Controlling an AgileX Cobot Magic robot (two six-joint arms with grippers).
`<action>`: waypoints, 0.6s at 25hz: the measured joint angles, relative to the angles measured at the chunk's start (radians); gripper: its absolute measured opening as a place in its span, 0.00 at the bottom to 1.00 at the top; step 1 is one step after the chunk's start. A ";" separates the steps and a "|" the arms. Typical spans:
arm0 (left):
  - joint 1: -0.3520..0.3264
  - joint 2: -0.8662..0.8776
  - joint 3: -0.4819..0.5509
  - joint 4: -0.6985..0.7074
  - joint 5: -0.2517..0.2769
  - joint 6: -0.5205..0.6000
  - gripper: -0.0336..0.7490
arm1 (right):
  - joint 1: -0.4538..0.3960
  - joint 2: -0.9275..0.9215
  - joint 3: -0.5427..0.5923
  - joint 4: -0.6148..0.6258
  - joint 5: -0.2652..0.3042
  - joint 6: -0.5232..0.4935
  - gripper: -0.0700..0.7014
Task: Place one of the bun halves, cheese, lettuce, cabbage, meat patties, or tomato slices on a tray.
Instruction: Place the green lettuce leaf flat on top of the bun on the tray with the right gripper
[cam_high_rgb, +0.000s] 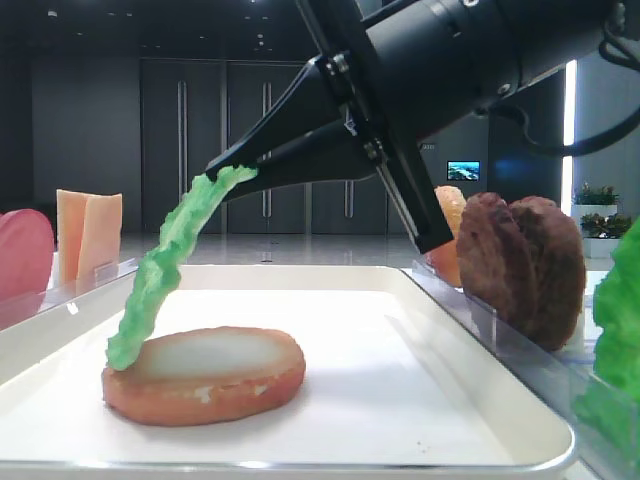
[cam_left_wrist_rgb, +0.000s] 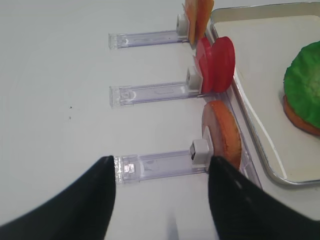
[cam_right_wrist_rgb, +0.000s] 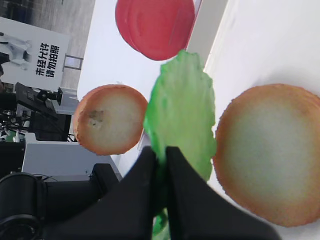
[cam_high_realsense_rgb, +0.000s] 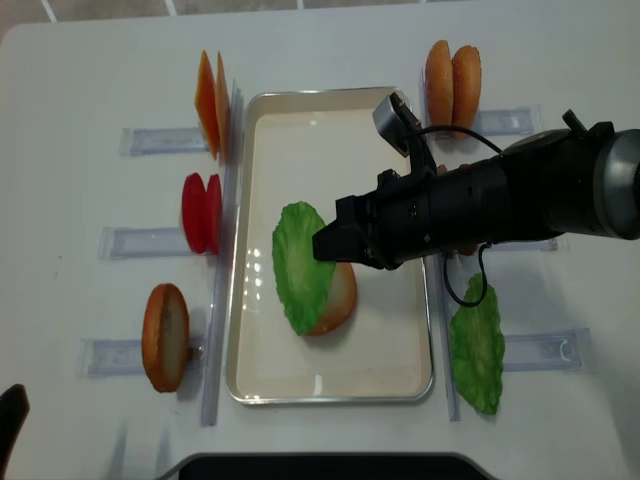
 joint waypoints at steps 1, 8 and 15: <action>0.000 0.000 0.000 0.000 0.000 0.000 0.62 | 0.000 0.000 0.000 -0.001 -0.001 0.000 0.12; 0.000 0.000 0.000 0.000 0.000 0.000 0.62 | 0.000 0.000 0.000 -0.008 -0.019 -0.005 0.12; 0.000 0.000 0.000 0.000 0.000 0.000 0.62 | 0.000 0.000 0.000 -0.040 -0.030 -0.006 0.12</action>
